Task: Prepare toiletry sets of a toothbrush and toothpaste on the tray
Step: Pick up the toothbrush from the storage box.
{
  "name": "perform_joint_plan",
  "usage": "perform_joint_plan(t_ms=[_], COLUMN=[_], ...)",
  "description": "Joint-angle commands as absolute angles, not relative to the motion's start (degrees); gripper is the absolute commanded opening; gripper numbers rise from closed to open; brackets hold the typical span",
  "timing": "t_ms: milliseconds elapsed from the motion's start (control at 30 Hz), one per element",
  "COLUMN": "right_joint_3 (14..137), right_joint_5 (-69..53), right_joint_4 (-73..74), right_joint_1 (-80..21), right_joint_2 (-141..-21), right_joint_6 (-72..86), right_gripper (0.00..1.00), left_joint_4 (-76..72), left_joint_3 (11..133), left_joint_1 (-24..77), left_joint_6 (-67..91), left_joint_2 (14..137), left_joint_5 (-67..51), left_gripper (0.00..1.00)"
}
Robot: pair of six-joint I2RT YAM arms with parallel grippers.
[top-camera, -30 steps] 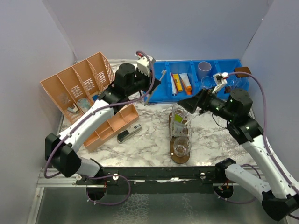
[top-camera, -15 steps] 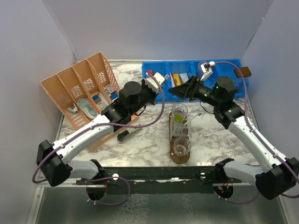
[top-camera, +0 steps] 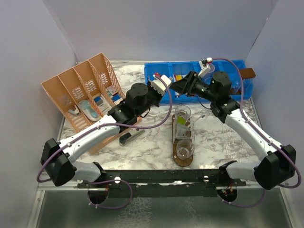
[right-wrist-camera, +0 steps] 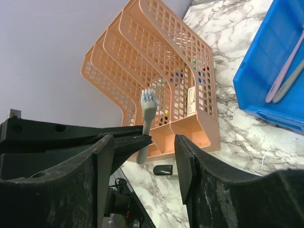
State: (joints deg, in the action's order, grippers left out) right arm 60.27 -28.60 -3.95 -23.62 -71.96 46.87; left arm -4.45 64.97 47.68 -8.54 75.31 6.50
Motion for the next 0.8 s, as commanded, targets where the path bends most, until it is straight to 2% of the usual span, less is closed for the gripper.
perform_joint_plan(t_ms=[0, 567, 767], right_joint_3=[62.3, 61.2, 59.5], right_joint_5=[-26.6, -32.7, -35.8], right_joint_4=[-6.7, -14.2, -17.3], right_joint_1=[-23.6, -23.6, -23.6], right_joint_2=[-73.7, -78.6, -78.8], right_joint_6=[47.3, 52.9, 54.4], right_gripper=[0.51, 0.26, 0.1], left_joint_4=[-5.7, -5.5, -5.4], left_joint_3=[65.7, 66.0, 66.1], left_joint_1=[48.0, 48.0, 48.0], left_joint_6=[-9.0, -8.6, -8.7], left_joint_2=[75.5, 77.1, 77.6], left_joint_5=[7.1, 6.5, 6.9], left_gripper=[0.0, 0.0, 0.0])
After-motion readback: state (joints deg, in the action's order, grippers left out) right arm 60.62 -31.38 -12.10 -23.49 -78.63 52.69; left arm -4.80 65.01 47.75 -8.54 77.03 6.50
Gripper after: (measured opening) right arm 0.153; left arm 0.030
